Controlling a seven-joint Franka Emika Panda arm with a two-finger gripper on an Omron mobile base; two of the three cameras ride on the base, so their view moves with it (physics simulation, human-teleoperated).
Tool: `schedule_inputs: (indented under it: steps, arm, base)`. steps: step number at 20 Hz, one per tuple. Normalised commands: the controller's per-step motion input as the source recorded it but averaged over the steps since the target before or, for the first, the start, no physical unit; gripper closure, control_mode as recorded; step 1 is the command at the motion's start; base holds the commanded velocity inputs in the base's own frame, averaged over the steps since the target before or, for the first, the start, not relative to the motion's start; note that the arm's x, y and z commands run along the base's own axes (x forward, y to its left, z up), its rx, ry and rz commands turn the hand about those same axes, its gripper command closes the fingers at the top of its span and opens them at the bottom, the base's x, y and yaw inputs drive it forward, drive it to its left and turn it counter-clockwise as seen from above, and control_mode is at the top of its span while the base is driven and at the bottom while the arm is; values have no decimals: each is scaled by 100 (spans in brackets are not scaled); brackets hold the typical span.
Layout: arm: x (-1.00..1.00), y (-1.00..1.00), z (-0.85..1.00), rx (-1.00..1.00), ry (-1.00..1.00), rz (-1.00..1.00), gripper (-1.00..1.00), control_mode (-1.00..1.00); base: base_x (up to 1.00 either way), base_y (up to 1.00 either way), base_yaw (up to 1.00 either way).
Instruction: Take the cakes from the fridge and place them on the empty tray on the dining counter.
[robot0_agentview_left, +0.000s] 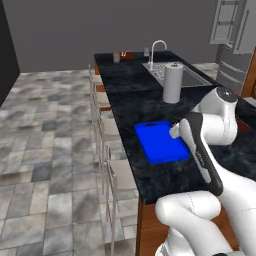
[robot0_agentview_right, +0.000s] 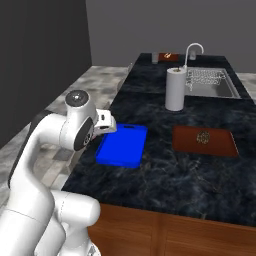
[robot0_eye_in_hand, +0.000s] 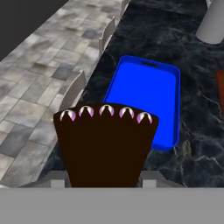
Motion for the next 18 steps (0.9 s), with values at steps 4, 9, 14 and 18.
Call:
schedule_inputs:
  steps: [4, 9, 14, 18]
  arm:
    - [48, 2, -30, 0, 0, -3, 100, -100]
    - [38, 0, -18, 0, 2, -3, 100, -100]
    - [43, 0, -16, 0, 8, -4, 100, -100]
    - [44, 0, -15, 0, 16, -3, 100, -100]
  base:
    - [0, 0, 0]
    - [0, 0, 0]
    - [0, 0, 0]
    - [0, 0, 0]
